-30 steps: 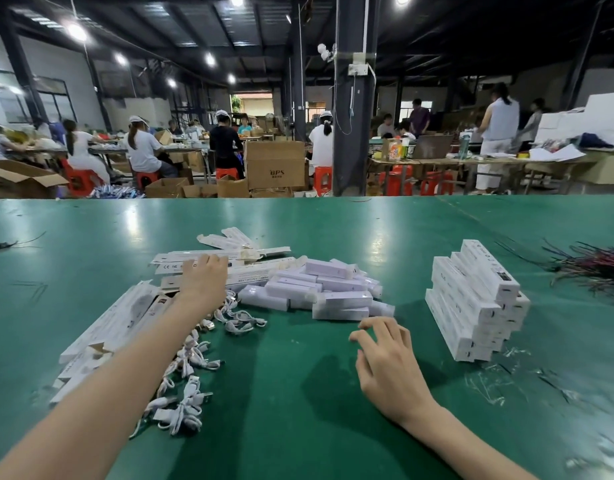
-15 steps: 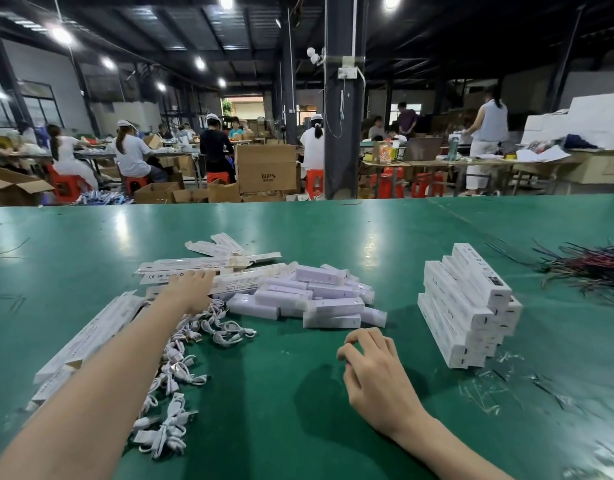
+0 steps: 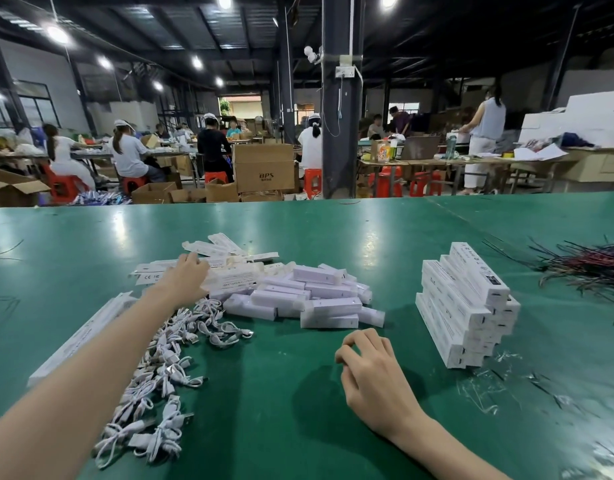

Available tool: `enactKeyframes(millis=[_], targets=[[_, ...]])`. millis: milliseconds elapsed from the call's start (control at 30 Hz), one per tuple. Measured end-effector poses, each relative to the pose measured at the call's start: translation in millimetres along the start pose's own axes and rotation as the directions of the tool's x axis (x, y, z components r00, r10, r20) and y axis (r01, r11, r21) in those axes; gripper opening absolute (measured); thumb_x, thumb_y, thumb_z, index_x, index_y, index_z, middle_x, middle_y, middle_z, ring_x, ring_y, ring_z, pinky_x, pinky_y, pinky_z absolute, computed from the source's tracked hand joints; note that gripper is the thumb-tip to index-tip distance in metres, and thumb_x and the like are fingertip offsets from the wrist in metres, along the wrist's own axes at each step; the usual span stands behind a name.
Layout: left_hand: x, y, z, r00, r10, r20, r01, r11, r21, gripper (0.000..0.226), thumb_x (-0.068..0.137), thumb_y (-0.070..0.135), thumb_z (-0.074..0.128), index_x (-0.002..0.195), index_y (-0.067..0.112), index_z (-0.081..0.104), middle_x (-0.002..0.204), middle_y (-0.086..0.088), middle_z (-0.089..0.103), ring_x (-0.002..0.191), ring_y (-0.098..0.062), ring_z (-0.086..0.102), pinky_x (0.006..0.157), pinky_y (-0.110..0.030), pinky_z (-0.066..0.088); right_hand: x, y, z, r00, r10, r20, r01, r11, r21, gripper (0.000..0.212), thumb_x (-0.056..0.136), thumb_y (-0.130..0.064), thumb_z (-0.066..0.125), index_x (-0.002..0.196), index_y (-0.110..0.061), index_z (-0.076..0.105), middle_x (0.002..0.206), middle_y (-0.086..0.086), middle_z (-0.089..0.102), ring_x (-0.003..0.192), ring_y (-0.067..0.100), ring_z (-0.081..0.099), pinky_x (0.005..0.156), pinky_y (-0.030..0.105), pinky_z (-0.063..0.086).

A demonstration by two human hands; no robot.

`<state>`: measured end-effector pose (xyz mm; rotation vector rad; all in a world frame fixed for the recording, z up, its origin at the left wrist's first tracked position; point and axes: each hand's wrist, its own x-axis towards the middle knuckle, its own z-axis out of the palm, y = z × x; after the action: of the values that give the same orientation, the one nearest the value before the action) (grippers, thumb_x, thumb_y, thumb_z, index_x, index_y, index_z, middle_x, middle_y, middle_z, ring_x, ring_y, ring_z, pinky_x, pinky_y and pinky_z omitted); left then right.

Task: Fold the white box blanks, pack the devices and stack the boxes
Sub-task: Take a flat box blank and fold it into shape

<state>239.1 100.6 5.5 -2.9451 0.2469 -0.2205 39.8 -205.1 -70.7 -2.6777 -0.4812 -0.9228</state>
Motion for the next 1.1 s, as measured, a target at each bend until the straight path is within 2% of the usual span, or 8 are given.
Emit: enactKeyframes(millis=[133,233,400,467,567,700,833,1100], targets=[[-24.7,-2.4,-20.1,0.993,-0.003,-0.117,0.008,0.999,0.042,0.042,0.091,0.022,0.059,0.127,0.006,0.046,0.129,-0.013,0.046,0.119,-0.027,0.044,0.095,-0.039,0.045,0.4,-1.0,-0.2,1.0,-0.021,-0.003,0.021,1.0,-0.01,0.019,0.061,-0.001,0.074,0.073,-0.013,0.065,0.083,0.0,0.058,0.079,0.021,0.057,0.069,0.031,0.049],[-56.9,13.8,-27.7,0.963,-0.057,-0.262,-0.011,0.968,-0.251,0.044,0.09,0.023,0.064,0.128,0.004,0.052,0.122,-0.014,0.055,0.11,-0.027,0.051,0.091,-0.036,0.045,0.6,-0.5,0.4,0.999,-0.041,-0.005,0.041,0.999,-0.023,0.019,0.061,-0.002,0.075,0.072,-0.014,0.065,0.082,-0.001,0.058,0.078,0.02,0.058,0.072,0.029,0.047],[-124.0,81.7,-27.1,0.857,-0.085,-0.508,-0.278,0.754,-0.595,0.033,0.085,0.009,0.071,0.116,0.0,0.064,0.089,-0.004,0.063,0.068,-0.013,0.057,0.058,-0.014,0.042,1.1,-1.0,-0.2,0.999,-0.033,-0.001,0.033,0.999,-0.019,0.019,0.062,-0.003,0.073,0.076,-0.014,0.066,0.084,-0.001,0.059,0.08,0.021,0.058,0.076,0.026,0.035],[-140.3,108.2,-24.3,0.825,-0.047,-0.562,-0.378,0.694,-0.613,0.026,0.082,0.003,0.073,0.108,0.003,0.068,0.085,0.002,0.063,0.065,-0.004,0.055,0.06,-0.008,0.044,1.6,-1.1,-1.2,0.999,-0.028,-0.018,0.028,1.0,0.004,0.019,0.066,-0.004,0.069,0.083,-0.013,0.068,0.086,0.0,0.061,0.081,0.023,0.059,0.078,0.028,0.034],[-153.2,135.8,-15.0,0.802,-0.001,-0.597,-0.454,0.649,-0.611,0.022,0.08,0.002,0.075,0.101,0.009,0.072,0.086,0.003,0.069,0.072,-0.015,0.061,0.07,-0.019,0.045,3.4,-1.2,-4.0,0.995,0.066,-0.078,-0.054,0.987,0.15,0.022,0.079,-0.012,0.064,0.101,-0.012,0.066,0.093,-0.002,0.063,0.09,0.022,0.058,0.084,0.029,0.035],[-159.4,148.5,-0.1,0.753,-0.006,-0.657,-0.518,0.61,-0.599,0.009,0.087,0.016,0.068,0.092,0.011,0.073,0.086,0.008,0.07,0.077,-0.019,0.063,0.072,-0.033,0.047,9.2,-7.4,-20.1,0.942,0.332,-0.042,-0.217,0.703,0.677,0.023,0.091,-0.033,0.062,0.112,-0.028,0.054,0.096,-0.016,0.065,0.096,0.008,0.059,0.09,0.022,0.04],[-162.8,152.5,7.4,0.76,-0.016,-0.65,-0.528,0.569,-0.631,0.011,0.082,0.019,0.067,0.092,0.017,0.071,0.092,0.022,0.065,0.085,-0.009,0.058,0.081,-0.022,0.041,9.6,-16.5,-31.6,0.948,0.313,-0.063,-0.137,0.576,0.806,0.017,0.086,-0.031,0.066,0.1,-0.022,0.059,0.087,-0.006,0.07,0.085,0.014,0.065,0.084,0.028,0.049],[-170.7,160.2,11.4,0.728,0.035,-0.685,-0.586,0.551,-0.594,0.006,0.081,0.014,0.068,0.087,0.012,0.069,0.087,0.022,0.059,0.08,-0.013,0.058,0.081,-0.026,0.044,3.1,-33.4,-42.8,0.969,0.126,-0.212,0.064,0.704,0.708,0.019,0.087,-0.017,0.064,0.1,-0.03,0.058,0.096,-0.018,0.068,0.087,0.003,0.066,0.078,0.011,0.046]])
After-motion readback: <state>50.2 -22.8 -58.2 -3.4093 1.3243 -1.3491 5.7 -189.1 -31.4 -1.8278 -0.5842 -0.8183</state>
